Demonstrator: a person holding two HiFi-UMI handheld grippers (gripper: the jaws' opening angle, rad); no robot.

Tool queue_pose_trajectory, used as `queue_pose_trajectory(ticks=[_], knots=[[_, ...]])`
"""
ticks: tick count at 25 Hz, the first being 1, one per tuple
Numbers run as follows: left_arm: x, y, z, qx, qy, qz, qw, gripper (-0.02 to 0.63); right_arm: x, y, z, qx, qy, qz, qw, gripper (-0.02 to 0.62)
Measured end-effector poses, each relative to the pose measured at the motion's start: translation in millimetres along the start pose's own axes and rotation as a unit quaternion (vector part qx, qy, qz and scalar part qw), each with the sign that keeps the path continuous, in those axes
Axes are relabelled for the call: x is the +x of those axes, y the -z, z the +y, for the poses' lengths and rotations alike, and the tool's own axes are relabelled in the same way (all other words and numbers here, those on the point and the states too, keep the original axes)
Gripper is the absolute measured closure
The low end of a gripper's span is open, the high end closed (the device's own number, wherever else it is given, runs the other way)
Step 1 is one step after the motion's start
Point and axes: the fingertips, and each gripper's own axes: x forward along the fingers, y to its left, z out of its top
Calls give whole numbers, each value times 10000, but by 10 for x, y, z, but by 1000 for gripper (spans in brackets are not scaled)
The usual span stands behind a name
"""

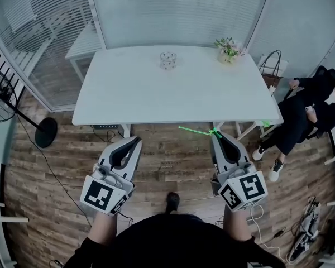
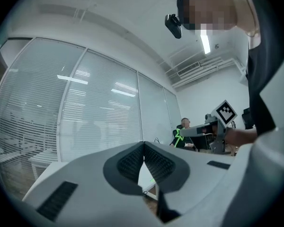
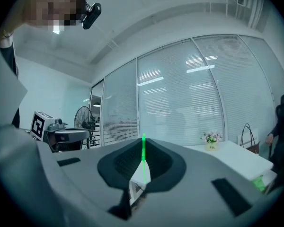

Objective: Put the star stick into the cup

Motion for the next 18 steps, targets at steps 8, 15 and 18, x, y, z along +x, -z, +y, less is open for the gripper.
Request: queue_pose_trajectory(ticks=[8,15,18], knots=[[554,8,92,29,-134,-15,9999,592,311,-70,-393,-51,-258,-144,9995,575],[677,20,210,-25,-217,11,9998,592,491,-80,-490,16,-322,-184,9993,575],[673,2,250,-68,-193,-29,9998,592,515,-108,-482,-27,-307,-211,9993,575]])
